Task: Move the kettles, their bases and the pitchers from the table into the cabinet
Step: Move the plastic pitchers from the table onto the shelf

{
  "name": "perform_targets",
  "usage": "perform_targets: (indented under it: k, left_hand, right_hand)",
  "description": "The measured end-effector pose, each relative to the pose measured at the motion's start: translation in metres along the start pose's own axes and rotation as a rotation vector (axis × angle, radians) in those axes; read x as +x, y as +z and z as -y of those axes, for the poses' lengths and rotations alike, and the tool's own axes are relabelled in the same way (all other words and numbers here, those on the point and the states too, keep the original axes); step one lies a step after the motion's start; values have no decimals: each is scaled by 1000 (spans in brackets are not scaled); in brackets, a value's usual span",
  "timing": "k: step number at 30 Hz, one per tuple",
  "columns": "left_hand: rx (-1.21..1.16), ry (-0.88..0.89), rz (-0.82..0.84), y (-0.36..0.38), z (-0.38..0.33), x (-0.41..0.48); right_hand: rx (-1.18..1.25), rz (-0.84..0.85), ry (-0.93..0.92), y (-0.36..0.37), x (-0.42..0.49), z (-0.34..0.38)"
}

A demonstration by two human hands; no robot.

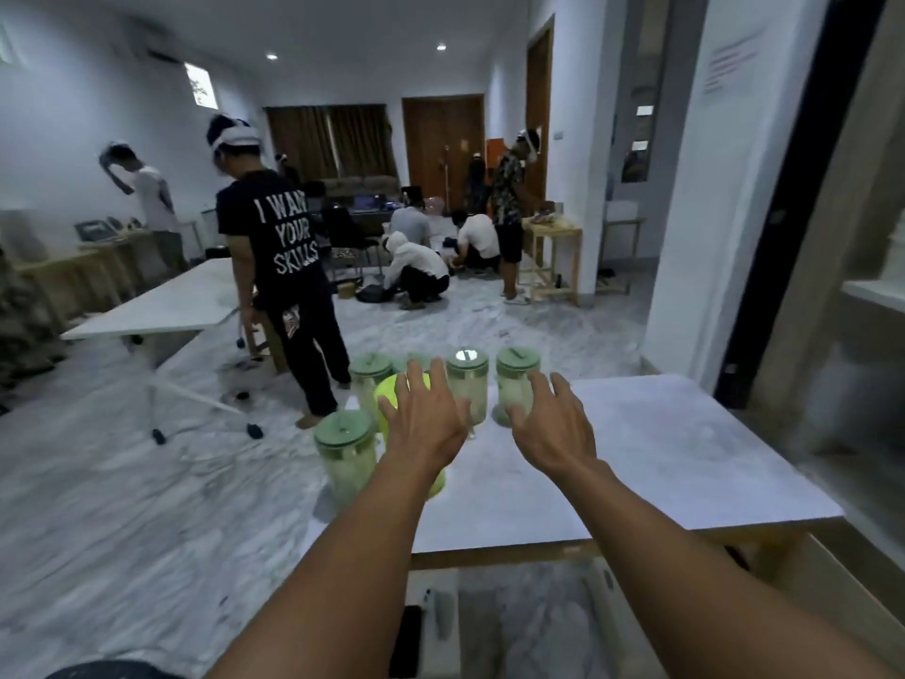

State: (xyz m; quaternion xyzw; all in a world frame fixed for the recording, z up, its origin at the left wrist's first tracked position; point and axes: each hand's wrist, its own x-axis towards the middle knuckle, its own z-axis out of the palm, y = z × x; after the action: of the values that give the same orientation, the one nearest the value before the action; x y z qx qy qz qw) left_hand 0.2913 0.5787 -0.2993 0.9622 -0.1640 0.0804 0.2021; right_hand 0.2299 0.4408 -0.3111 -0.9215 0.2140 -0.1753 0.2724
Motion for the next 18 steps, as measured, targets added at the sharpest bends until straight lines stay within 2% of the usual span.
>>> perform_targets:
  k: [4,8,12,18]
  left_hand:
    - [-32,-169,25,-2,96,9]
    - [-167,-377,90,13,157,10]
    - [-297,-486,149,38,191,13]
    - [-570,-641,128,64,200,39]
  right_hand:
    - [73,142,6,83,-3,52]
    - [130,284,92,140,-7,80]
    - [238,301,259,175,2,91]
    - [485,250,424,211,37,94]
